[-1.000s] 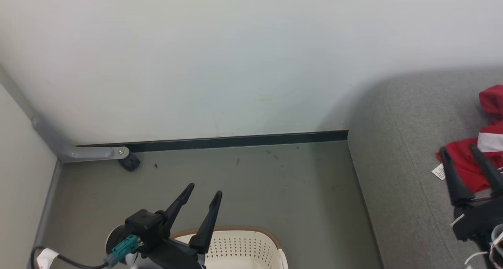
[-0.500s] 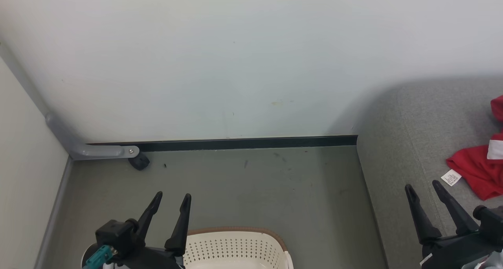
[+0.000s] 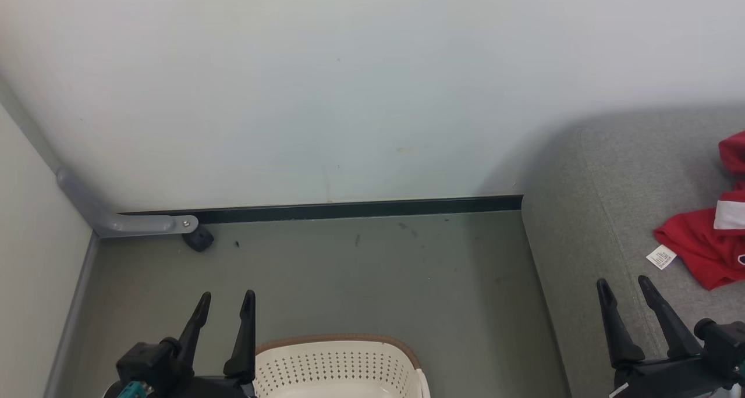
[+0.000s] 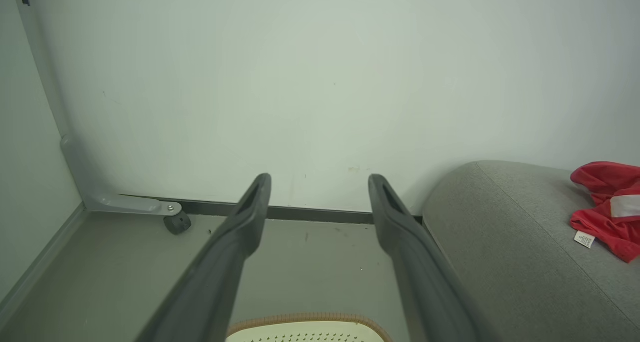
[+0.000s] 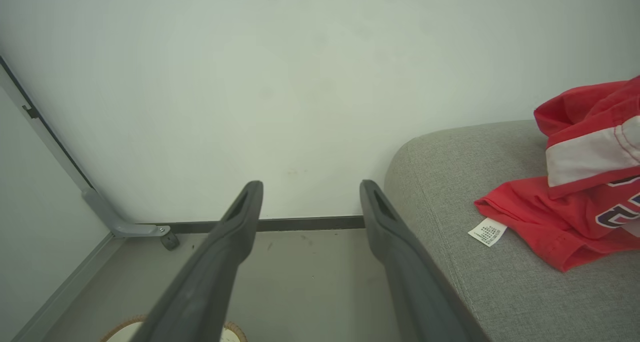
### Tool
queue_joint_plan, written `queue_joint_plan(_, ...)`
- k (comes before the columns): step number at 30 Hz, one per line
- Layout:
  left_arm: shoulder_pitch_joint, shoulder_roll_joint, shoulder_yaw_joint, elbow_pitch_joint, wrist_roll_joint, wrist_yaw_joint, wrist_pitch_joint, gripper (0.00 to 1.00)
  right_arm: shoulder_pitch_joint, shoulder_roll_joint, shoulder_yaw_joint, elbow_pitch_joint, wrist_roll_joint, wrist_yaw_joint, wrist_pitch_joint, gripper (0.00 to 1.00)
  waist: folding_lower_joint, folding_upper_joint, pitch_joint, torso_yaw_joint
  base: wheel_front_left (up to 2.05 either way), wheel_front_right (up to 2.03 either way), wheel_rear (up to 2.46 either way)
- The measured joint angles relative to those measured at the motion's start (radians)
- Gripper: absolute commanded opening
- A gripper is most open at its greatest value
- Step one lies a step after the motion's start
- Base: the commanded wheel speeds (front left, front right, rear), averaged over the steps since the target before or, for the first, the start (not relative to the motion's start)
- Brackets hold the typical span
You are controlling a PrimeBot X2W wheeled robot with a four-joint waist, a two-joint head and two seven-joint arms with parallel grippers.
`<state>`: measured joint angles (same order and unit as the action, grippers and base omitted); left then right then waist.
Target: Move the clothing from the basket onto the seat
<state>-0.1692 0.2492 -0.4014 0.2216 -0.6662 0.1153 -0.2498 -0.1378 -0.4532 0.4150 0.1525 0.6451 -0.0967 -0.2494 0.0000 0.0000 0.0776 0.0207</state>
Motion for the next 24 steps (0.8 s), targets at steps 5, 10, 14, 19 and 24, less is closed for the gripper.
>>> queue_joint_plan(5, 0.019, -0.021, 0.038, -0.002, 0.024, 0.0, 0.0, 1.0, 0.004, 0.033, -0.026, -0.015, -0.031, -0.001, 0.0, 1.0, 0.0, 0.0, 0.004, -0.007, 0.0, 0.0, 0.0)
queue_joint_plan(10, 0.036, -0.04, 0.08, -0.015, 0.061, 0.001, 0.0, 1.0, 0.004, 0.047, -0.047, -0.017, -0.065, -0.001, 0.0, 1.0, 0.0, 0.0, 0.007, -0.012, 0.0, 0.0, 0.0)
queue_joint_plan(14, 0.046, -0.051, 0.096, -0.018, 0.085, 0.005, 0.0, 1.0, 0.005, 0.057, -0.063, -0.016, -0.084, 0.0, 0.0, 1.0, 0.0, 0.0, 0.008, -0.015, 0.0, 0.0, 0.0)
queue_joint_plan(19, 0.053, -0.061, 0.107, -0.019, 0.116, 0.005, 0.0, 1.0, 0.006, 0.072, -0.08, -0.016, -0.094, 0.009, 0.0, 1.0, 0.0, 0.0, 0.008, -0.019, 0.0, 0.0, 0.0)
queue_joint_plan(24, 0.056, -0.066, 0.114, -0.024, 0.132, -0.001, 0.0, 1.0, 0.011, 0.089, -0.094, -0.015, -0.117, 0.021, 0.0, 1.0, 0.0, 0.0, 0.007, -0.022, 0.0, 0.0, 0.0)
